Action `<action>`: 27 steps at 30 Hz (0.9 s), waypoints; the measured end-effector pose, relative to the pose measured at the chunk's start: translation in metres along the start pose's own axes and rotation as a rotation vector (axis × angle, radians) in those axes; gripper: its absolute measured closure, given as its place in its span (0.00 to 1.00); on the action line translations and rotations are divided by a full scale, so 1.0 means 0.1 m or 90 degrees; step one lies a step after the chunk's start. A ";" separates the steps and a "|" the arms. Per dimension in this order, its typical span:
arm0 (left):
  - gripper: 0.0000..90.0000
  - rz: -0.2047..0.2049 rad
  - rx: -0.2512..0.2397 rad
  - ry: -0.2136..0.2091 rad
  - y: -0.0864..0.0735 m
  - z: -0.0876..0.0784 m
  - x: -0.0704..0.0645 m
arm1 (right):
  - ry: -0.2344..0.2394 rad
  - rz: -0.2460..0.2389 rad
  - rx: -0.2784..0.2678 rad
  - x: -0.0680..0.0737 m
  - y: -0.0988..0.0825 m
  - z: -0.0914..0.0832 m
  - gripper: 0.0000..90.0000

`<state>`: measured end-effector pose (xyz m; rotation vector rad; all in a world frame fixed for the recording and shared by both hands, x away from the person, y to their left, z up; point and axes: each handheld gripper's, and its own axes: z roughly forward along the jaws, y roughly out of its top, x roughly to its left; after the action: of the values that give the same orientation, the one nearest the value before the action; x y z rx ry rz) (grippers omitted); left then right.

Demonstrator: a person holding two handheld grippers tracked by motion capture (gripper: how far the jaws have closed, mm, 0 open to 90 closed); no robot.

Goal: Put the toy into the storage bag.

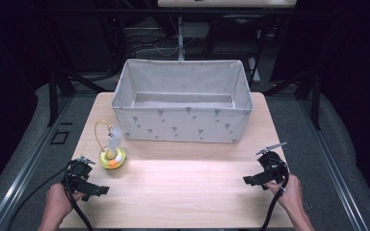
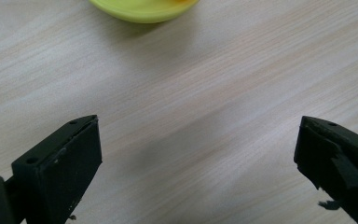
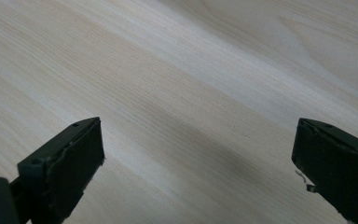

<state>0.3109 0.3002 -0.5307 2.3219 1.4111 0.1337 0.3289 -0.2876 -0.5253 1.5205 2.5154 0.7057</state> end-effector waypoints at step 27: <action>0.03 0.039 0.016 0.000 0.23 -0.44 0.17 | -0.027 -0.062 -0.010 0.22 0.05 -0.05 0.04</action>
<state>0.3251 0.3191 -0.4834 2.3870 1.3502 0.1340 0.3206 -0.2679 -0.5155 1.3824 2.5266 0.6717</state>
